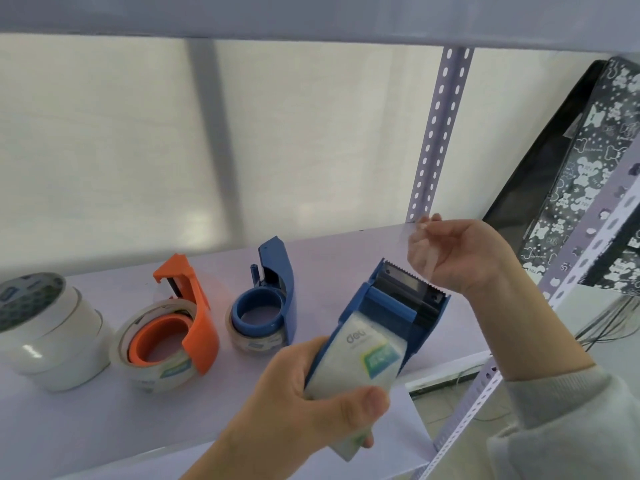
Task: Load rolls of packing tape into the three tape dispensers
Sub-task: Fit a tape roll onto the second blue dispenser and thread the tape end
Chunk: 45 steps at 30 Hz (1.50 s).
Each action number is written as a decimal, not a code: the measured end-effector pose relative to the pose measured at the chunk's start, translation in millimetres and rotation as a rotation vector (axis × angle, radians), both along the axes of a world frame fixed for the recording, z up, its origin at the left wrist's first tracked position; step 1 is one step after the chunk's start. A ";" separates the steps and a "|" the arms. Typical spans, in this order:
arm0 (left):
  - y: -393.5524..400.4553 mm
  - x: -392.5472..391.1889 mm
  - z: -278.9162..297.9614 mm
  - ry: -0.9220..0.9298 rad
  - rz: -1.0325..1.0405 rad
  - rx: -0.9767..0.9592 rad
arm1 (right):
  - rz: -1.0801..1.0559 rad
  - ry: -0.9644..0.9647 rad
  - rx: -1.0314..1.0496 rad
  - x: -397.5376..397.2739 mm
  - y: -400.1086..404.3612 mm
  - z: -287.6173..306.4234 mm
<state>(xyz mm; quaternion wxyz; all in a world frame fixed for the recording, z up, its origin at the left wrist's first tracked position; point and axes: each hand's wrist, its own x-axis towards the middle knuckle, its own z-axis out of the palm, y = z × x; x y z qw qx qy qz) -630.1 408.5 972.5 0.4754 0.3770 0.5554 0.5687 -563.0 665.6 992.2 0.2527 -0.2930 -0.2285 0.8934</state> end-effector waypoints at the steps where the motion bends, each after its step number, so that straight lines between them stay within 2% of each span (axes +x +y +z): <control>1: -1.5 -0.5 0.2 -0.002 -0.014 0.003 | -0.056 0.034 -0.040 3.3 5.2 -1.5; 4: -5.2 -2.7 -0.6 -0.052 -0.048 0.029 | -0.161 0.080 -0.036 17.7 14.6 -6.8; 6: -6.9 -6.1 0.0 -0.064 -0.046 0.049 | -0.052 -0.010 0.085 24.6 8.6 -14.4; 8: -6.1 -8.7 0.6 -0.075 -0.032 0.050 | 0.149 -0.085 0.198 28.9 -5.6 -23.4; 11: -3.0 -9.4 -0.3 -0.079 -0.025 0.047 | 0.342 -0.087 0.291 31.4 -24.9 -29.7; 18: 0.2 -7.7 -4.5 -0.060 -0.069 0.057 | 0.407 -0.204 0.331 20.4 -24.4 -37.0; 23: 2.8 -10.2 -10.0 -0.091 -0.059 0.116 | 0.448 -0.104 0.435 18.0 -24.6 -48.9; 25: 3.2 -11.4 -11.6 -0.117 -0.053 0.156 | 0.431 -0.062 0.458 16.8 -24.7 -54.7; 29: 5.5 -10.5 -14.3 -0.229 0.023 0.257 | 0.240 -0.030 0.489 21.8 -35.9 -64.5; 33: 17.2 -8.3 -20.3 -0.291 0.147 0.391 | 0.171 0.112 0.361 33.5 -72.9 -75.1; 37: 30.0 -5.8 -27.6 -0.324 0.221 0.435 | 0.062 0.170 0.283 41.0 -83.7 -81.1; 40: 38.6 0.1 -30.5 -0.350 0.254 0.446 | 0.125 0.151 0.271 41.6 -93.1 -84.8; 42: 44.8 3.2 -30.4 -0.401 0.263 0.469 | 0.188 0.060 0.308 36.8 -107.0 -87.0; 45: 52.8 4.6 -32.2 -0.439 0.269 0.473 | 0.145 0.196 0.276 31.9 -118.1 -91.2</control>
